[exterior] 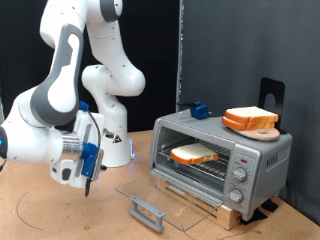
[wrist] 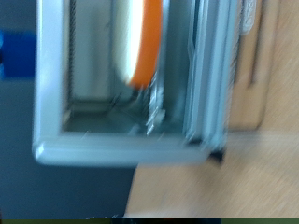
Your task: Make a piece of toast with the oven
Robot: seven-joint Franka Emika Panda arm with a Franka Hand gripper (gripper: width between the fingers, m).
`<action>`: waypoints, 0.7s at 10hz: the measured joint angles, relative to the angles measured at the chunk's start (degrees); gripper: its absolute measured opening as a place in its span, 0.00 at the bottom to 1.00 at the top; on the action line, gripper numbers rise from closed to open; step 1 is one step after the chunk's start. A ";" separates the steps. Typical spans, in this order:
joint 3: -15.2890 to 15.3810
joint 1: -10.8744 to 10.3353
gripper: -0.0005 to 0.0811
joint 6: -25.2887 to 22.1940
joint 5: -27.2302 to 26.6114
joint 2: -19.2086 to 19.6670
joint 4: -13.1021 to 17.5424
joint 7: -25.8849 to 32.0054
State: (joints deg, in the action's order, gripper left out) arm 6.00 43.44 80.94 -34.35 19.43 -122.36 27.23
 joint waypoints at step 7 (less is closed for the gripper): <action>-1.48 0.86 1.00 9.11 -3.51 0.34 -6.80 1.53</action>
State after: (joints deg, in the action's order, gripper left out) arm 4.53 44.30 90.06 -37.87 19.77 -129.17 28.76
